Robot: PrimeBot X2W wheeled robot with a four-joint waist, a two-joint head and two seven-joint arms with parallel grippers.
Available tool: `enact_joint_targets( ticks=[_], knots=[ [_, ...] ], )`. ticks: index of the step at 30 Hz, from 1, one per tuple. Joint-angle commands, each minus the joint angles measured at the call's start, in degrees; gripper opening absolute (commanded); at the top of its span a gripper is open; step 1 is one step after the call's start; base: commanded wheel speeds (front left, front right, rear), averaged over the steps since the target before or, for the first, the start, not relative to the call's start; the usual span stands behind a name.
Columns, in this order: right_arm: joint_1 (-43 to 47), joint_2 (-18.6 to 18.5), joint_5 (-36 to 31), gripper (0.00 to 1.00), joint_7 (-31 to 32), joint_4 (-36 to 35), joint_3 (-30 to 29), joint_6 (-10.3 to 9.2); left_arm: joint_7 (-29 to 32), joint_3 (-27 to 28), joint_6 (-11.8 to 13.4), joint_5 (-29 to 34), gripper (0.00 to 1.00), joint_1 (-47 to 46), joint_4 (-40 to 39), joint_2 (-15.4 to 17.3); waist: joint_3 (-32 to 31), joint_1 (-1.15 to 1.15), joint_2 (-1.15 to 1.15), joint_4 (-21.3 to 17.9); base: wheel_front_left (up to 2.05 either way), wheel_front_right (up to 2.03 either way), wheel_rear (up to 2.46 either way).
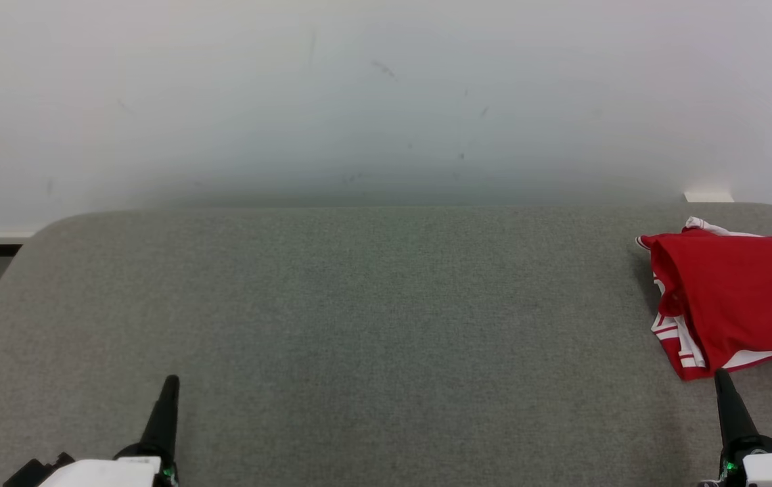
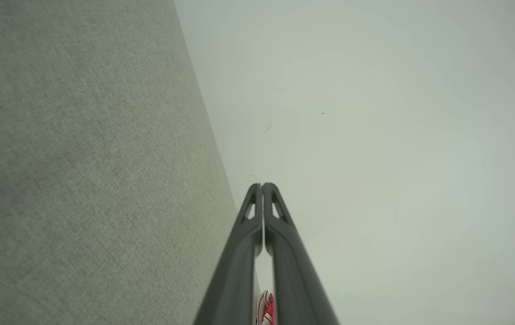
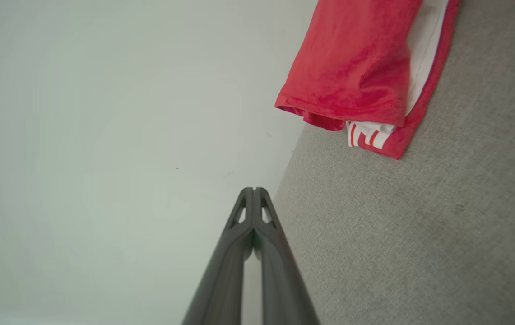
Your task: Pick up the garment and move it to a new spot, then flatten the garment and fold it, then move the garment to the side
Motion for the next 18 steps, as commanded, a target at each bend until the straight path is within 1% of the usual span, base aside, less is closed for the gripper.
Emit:
enact_joint_targets(
  ticks=[1,18],
  knots=[
    [-0.9,0.0,0.8,0.0,0.5,-0.4,-0.4,-0.09,0.3,0.3,-0.3,-0.9,0.0,-0.8,-0.4,0.4,0.0,0.0,0.0,0.0,0.0,0.0,0.0],
    [-1.6,0.1,7.3,0.0,2.4,-0.6,-1.7,-0.11,2.3,1.1,-0.7,-8.4,0.0,-1.7,-0.4,0.5,0.7,0.0,0.0,0.5,0.0,0.0,0.0]
  ],
)
